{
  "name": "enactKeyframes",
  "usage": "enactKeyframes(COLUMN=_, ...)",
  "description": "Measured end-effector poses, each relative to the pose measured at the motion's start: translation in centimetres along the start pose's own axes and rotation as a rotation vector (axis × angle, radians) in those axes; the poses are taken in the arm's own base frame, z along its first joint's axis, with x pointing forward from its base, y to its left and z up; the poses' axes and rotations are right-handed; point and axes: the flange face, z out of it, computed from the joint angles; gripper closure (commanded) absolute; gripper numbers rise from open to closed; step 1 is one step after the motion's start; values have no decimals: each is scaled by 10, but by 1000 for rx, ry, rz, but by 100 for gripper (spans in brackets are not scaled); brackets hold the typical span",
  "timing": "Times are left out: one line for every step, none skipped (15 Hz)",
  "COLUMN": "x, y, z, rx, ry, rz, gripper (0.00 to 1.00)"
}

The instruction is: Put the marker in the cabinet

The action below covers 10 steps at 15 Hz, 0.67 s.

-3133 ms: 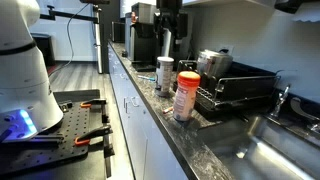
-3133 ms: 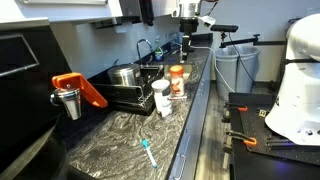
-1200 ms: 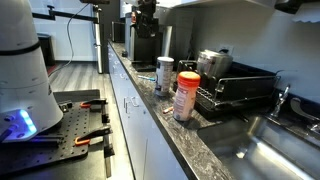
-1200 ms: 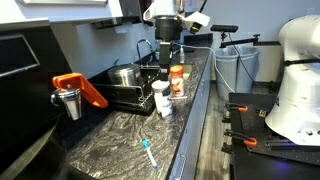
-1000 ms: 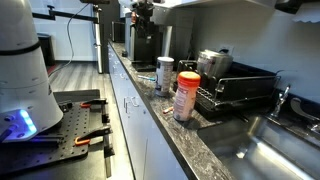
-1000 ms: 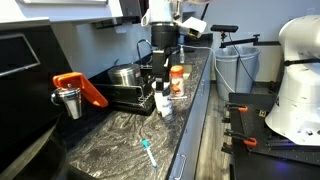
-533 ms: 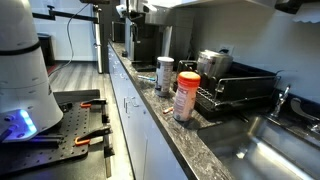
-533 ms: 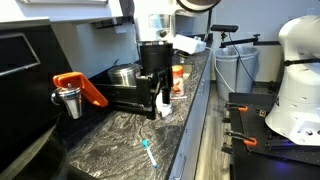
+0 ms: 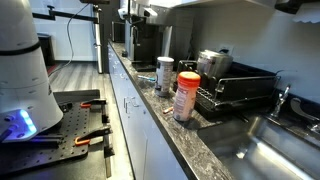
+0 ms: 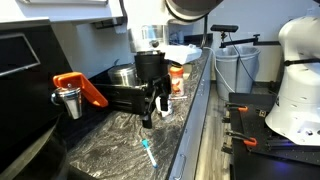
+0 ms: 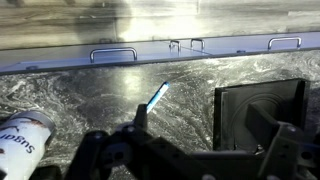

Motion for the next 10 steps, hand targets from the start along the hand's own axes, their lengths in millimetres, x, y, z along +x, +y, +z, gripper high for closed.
enactKeyframes(x=1, y=2, z=3, rx=-1, ry=-7, rz=23, gripper=0)
enactKeyframes(x=3, y=4, z=8, rx=-4, ry=-17, rz=51, gripper=0)
enactKeyframes(x=4, y=6, z=15, rx=-9, ry=-29, rz=82, gripper=0)
enactKeyframes(x=6, y=8, z=21, rx=-12, ry=-38, rz=115, gripper=0)
enactKeyframes(x=8, y=10, z=27, rx=-17, ry=-45, rz=149, gripper=0)
enactKeyframes(x=11, y=11, z=33, rx=-21, ry=-52, rz=183, gripper=0)
enactKeyframes(x=14, y=10, z=40, rx=-26, ry=-57, rz=216, gripper=0)
enactKeyframes(x=17, y=9, z=47, rx=-34, ry=-63, rz=247, gripper=0)
enactKeyframes(x=20, y=8, z=54, rx=-44, ry=-69, rz=273, gripper=0)
enactKeyframes(x=23, y=5, z=62, rx=-58, ry=-73, rz=298, gripper=0)
